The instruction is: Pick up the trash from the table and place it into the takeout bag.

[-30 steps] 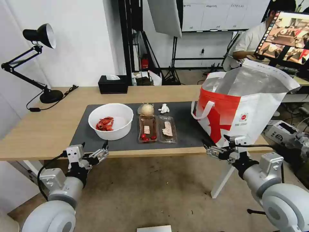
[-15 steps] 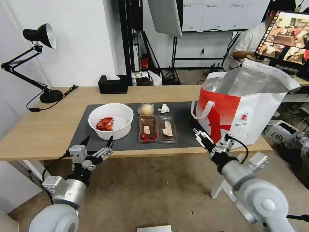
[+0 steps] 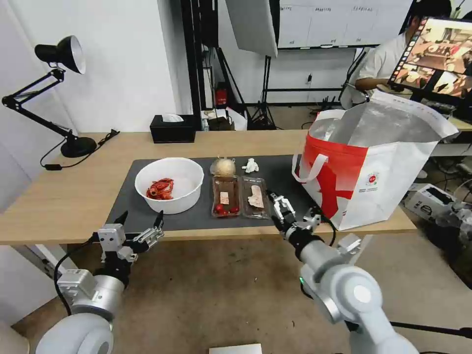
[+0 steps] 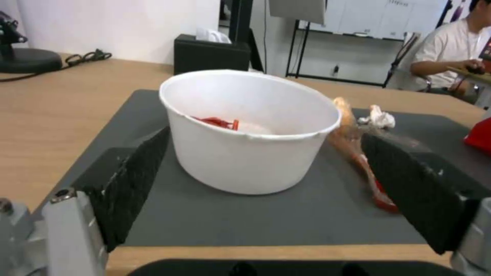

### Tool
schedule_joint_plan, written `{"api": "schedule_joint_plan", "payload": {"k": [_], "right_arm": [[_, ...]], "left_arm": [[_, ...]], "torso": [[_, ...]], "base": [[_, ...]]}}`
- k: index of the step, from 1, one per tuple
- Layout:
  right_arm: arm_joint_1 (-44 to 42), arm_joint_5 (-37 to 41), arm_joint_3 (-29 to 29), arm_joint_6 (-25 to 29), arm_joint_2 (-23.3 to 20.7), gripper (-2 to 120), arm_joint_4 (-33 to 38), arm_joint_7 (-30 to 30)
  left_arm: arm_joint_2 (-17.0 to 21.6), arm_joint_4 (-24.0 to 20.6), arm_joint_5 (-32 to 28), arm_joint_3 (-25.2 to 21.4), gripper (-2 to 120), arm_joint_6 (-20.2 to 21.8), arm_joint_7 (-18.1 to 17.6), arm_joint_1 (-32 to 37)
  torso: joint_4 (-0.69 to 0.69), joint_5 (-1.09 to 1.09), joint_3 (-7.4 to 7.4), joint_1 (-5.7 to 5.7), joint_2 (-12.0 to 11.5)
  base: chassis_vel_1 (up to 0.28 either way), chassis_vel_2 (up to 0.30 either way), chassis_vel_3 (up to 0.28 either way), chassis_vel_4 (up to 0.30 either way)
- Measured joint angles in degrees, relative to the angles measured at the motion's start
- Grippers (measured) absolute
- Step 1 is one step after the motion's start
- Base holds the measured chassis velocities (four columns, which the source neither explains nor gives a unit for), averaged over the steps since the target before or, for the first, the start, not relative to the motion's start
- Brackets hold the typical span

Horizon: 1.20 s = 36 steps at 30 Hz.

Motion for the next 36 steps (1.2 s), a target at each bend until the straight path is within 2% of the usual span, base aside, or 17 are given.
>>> {"api": "schedule_joint_plan", "payload": {"k": [21, 29, 36], "right_arm": [[3.8, -0.3, -1.5, -2.1, 3.3, 100, -4.5, 5.7], [3.1, -0.8, -1.5, -2.5, 4.3, 100, -5.1, 5.6], [5.8, -1.7, -2.1, -2.4, 5.5, 100, -7.0, 6.7]], "left_arm": [[-0.1, -0.5, 0.4, -0.9, 100, 0.9, -0.2, 1.4], [0.0, -0.2, 0.5, -1.2, 100, 0.9, -0.2, 1.7], [-1.9, 1.5, 1.8, -1.9, 100, -0.4, 0.8, 4.5]], "torso": [[0.00, 0.00, 0.00, -0.01, 0.0], [-0.01, 0.01, 0.00, -0.01, 0.0], [0.00, 0.01, 0.00, 0.00, 0.0]], "base": [[0.000, 0.000, 0.000, 0.000], [0.000, 0.000, 0.000, 0.000], [0.000, 0.000, 0.000, 0.000]]}}
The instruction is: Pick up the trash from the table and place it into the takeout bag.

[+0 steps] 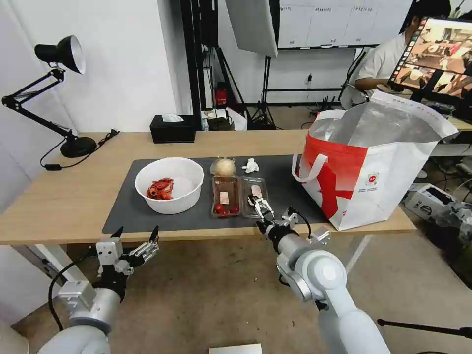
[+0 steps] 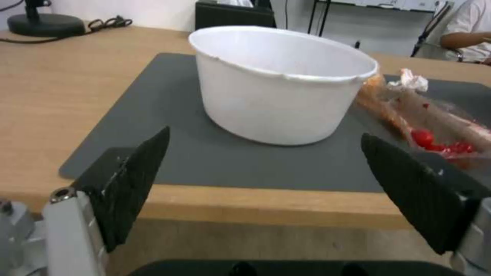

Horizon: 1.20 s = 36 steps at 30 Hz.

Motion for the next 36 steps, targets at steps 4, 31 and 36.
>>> {"api": "schedule_joint_plan", "payload": {"k": [4, 31, 36], "right_arm": [[0.7, 0.0, -0.1, 0.0, 0.1, 100, -0.6, 0.2], [1.7, -0.9, -0.6, 0.1, 1.9, 100, -2.3, 2.1], [2.2, -0.9, -0.7, 0.0, 2.2, 100, -2.5, 1.8]], "left_arm": [[-0.4, 0.3, 0.4, -0.2, 100, -0.2, 0.3, 0.7], [-1.1, -0.3, 0.9, -0.1, 100, -0.6, 0.4, 1.8], [-1.0, -0.3, 0.8, -0.2, 100, -0.6, 0.4, 2.0]], "torso": [[0.00, 0.00, 0.00, 0.00, 0.0], [0.00, 0.00, 0.00, 0.00, 0.0], [0.00, 0.00, 0.00, 0.00, 0.0]], "base": [[0.000, 0.000, 0.000, 0.000], [0.000, 0.000, 0.000, 0.000], [0.000, 0.000, 0.000, 0.000]]}}
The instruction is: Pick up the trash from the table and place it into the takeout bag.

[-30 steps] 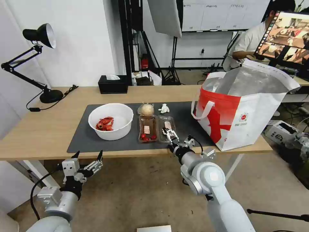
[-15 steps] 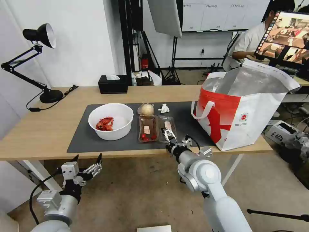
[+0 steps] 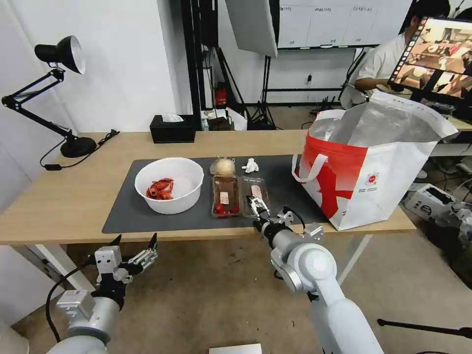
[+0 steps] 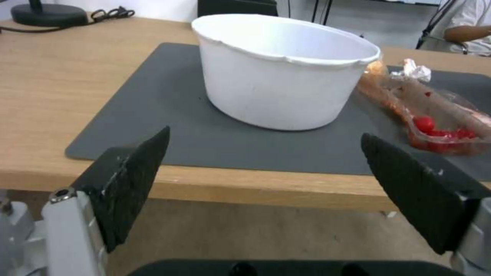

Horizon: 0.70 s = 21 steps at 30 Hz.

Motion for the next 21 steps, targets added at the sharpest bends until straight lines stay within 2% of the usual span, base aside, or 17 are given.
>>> {"api": "schedule_joint_plan", "payload": {"k": [21], "right_arm": [[3.5, -1.1, -1.3, 0.0, 3.2, 100, -3.6, 0.7]], "left_arm": [[0.2, -0.3, -0.2, -0.6, 100, 0.0, -0.1, 0.2]], "torso": [[0.00, 0.00, 0.00, 0.01, 0.0]], "base": [[0.000, 0.000, 0.000, 0.000]]}}
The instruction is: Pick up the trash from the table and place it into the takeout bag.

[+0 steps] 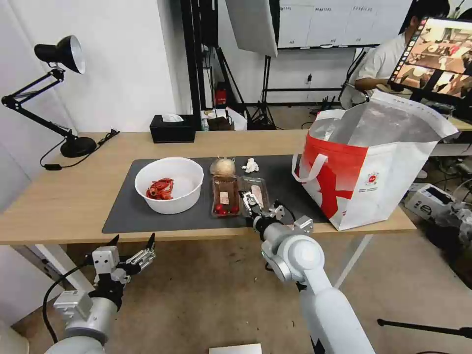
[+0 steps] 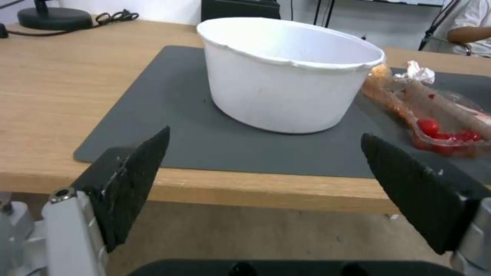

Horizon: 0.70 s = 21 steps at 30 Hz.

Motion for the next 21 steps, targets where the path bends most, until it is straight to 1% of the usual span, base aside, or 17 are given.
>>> {"api": "schedule_joint_plan", "payload": {"k": [10, 15, 18, 20, 21], "right_arm": [[-0.2, -2.4, -0.2, 0.0, -0.6, 100, 0.5, 0.1], [-0.4, -5.5, -0.3, -2.0, -1.8, 100, 1.5, 0.5], [-0.4, -6.2, -0.3, -2.3, -2.0, 100, 1.7, 0.5], [-0.4, -8.5, 0.0, -3.0, -2.5, 100, 2.0, 0.2], [-0.4, -8.5, 0.0, -3.0, -2.5, 100, 2.0, 0.2]], "left_arm": [[0.1, 0.1, -0.1, -0.2, 100, -0.1, 0.0, 0.1], [0.0, 0.2, -0.1, -0.1, 100, -0.3, -0.1, 0.2], [0.1, 0.3, -0.1, -0.2, 100, -0.4, -0.1, 0.2], [0.1, 0.3, -0.1, -0.2, 100, -0.6, -0.1, 0.2], [0.1, 0.3, -0.1, -0.2, 100, -0.6, -0.1, 0.2]], "torso": [[0.00, 0.00, 0.00, 0.00, 0.0], [0.00, 0.01, 0.00, 0.00, 0.0], [0.00, 0.01, 0.00, 0.00, 0.0], [0.00, 0.01, 0.00, 0.00, 0.0], [0.00, 0.01, 0.00, 0.00, 0.0]], "base": [[0.000, 0.000, 0.000, 0.000], [0.000, 0.000, 0.000, 0.000], [0.000, 0.000, 0.000, 0.000], [0.000, 0.000, 0.000, 0.000], [0.000, 0.000, 0.000, 0.000]]}}
